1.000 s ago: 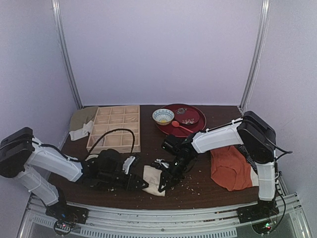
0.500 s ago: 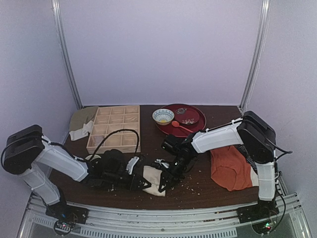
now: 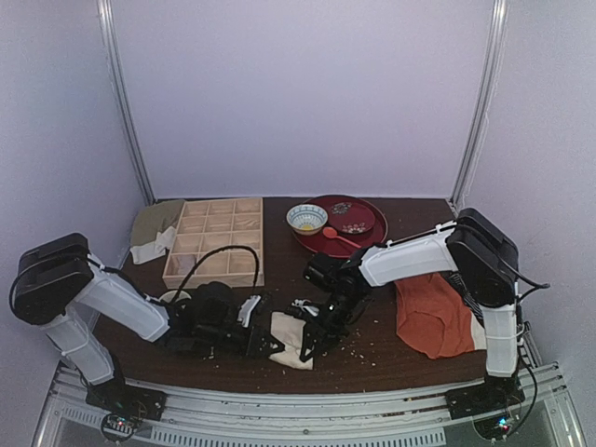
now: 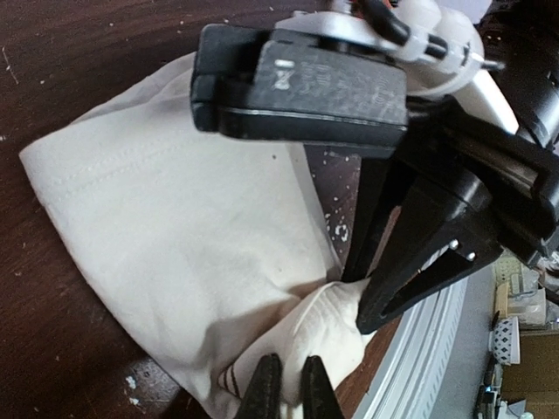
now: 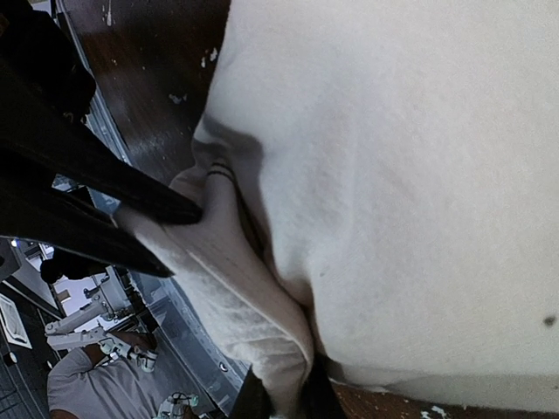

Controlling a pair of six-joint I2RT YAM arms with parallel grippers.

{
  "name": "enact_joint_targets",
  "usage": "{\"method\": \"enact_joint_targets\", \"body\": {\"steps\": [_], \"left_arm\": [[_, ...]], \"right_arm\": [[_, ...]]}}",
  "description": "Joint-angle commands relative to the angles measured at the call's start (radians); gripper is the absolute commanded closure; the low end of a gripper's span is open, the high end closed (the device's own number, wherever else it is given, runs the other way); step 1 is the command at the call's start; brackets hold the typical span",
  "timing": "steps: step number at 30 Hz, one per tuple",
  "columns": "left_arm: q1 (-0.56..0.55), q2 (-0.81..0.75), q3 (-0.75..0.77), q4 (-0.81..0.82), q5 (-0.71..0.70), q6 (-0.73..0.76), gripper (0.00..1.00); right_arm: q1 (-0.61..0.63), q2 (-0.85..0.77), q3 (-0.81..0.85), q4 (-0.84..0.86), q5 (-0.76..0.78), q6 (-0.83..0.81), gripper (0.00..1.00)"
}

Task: Roll the underwear
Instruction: Roll the underwear at the center of the board.

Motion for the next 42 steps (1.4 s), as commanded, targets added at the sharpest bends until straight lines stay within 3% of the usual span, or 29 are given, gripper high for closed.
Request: {"method": "enact_joint_targets", "body": {"steps": [1,13,21,28,42], "left_arm": [[-0.002,0.014,-0.009,-0.067,0.003,-0.084,1.00],[0.002,-0.002,0.003,-0.289,-0.087,-0.268,1.00],[0.007,0.091,-0.036,-0.219,-0.072,-0.405,1.00],[0.015,0.121,-0.010,-0.265,-0.048,-0.411,1.00],[0.026,0.126,0.013,-0.320,-0.036,-0.388,1.00]], "right_arm": [[-0.001,0.045,-0.007,-0.092,0.172,-0.012,1.00],[-0.001,0.049,0.009,-0.088,0.196,-0.011,1.00],[-0.001,0.030,-0.012,-0.055,0.240,-0.016,1.00],[0.002,-0.033,-0.045,0.013,0.309,-0.030,0.84],[0.027,-0.250,-0.124,0.134,0.489,-0.080,0.76]]}}
